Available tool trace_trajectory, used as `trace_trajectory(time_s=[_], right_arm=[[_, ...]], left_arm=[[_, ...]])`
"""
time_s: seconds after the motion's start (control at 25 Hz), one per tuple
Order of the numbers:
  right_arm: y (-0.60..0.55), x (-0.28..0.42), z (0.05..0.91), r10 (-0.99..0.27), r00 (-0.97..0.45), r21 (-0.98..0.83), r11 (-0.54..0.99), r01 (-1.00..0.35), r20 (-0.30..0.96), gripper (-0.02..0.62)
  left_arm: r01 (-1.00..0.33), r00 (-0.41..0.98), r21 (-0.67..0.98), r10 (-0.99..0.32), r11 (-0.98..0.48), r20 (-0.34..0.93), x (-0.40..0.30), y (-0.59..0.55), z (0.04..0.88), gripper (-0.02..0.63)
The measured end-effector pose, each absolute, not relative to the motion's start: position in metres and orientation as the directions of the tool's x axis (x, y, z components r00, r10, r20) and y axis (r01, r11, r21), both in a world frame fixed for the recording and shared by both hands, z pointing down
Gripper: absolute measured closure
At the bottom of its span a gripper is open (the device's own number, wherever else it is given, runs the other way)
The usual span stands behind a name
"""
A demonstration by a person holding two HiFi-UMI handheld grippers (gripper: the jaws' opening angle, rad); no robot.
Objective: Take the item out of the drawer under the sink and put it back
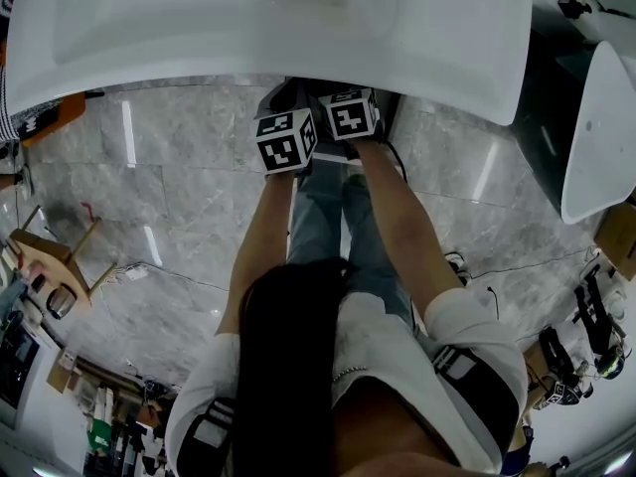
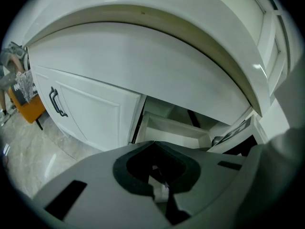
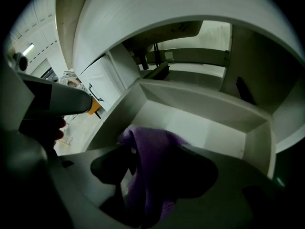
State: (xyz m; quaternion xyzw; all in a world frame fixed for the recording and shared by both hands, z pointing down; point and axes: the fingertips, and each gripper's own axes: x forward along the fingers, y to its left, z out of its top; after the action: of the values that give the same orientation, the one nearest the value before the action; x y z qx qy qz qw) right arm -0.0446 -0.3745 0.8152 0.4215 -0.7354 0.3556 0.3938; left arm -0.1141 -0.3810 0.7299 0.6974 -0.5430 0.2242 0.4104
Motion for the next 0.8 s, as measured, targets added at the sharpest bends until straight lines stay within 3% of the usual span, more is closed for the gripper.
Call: trace_trajectory(time_s=[0.4, 0.8], right_arm=[[-0.379, -0.023, 0.819, -0.348, -0.186, -0.033, 0.402, -0.915, 0.919, 0.484], [-0.376, -0.015, 0.793, -0.409, -0.264, -0.113, 0.357, -0.927, 0.874, 0.506]], left_arm=[[-0.942, 0.310, 0.328, -0.555, -0.070, 0.772, -0.115, -0.376, 0.736, 0.601], [-0.945, 0.299, 0.322, -0.561, -0.060, 0.772, -0.118, -0.375, 0.730, 0.601]])
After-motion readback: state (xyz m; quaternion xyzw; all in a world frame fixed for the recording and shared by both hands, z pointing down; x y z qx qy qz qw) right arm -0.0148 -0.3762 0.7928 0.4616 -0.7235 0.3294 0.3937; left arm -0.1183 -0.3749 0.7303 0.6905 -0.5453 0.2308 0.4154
